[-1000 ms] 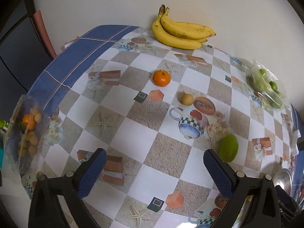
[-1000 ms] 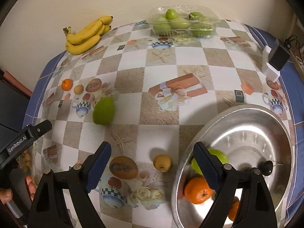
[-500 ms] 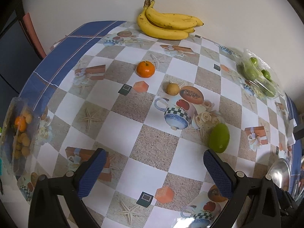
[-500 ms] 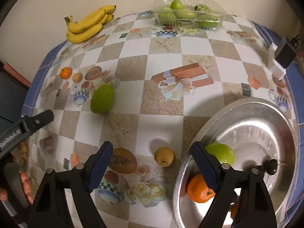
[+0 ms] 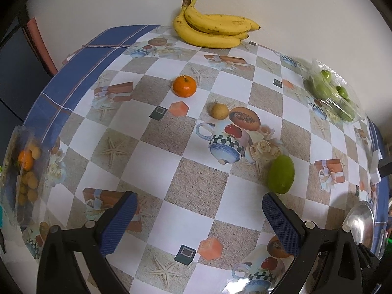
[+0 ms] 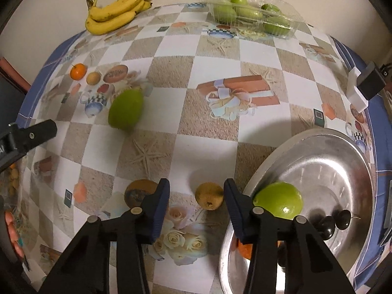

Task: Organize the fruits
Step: 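Reach the right tool toward the small yellow fruit, then close the right tool on the small yellow fruit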

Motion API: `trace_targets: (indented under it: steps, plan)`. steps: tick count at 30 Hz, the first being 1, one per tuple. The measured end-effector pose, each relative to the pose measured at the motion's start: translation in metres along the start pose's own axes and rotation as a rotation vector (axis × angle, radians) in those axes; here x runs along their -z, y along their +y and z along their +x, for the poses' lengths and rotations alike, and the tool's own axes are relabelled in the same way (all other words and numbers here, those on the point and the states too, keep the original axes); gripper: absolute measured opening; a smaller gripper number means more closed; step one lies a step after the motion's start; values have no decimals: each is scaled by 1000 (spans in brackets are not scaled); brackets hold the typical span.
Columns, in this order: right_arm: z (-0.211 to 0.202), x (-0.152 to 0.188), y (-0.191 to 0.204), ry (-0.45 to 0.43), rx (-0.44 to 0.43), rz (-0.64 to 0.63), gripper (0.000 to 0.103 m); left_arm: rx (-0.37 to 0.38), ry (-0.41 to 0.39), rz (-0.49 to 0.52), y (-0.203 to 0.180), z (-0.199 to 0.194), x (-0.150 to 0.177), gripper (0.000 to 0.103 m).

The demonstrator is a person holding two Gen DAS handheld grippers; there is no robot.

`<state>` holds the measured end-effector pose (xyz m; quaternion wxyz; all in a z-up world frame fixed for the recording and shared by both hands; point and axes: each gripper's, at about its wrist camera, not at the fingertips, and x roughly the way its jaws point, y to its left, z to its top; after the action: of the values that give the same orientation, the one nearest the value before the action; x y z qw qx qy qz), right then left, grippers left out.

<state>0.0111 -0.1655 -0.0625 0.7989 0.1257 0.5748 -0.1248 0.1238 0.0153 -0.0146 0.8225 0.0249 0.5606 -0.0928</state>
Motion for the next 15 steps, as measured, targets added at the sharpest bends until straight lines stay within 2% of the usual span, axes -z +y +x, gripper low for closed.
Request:
trace_targets:
  steps: [3,10,15]
  plan:
    - [2,1,3,9,44,-27,37,-1,4,-1,0,1,0,103]
    - [4,2,12,18,121,-95,33,0,7,-2,0,1,1,103]
    - [7,2,17,21,163,-126,27,-3,13,-2,0,3,2,103]
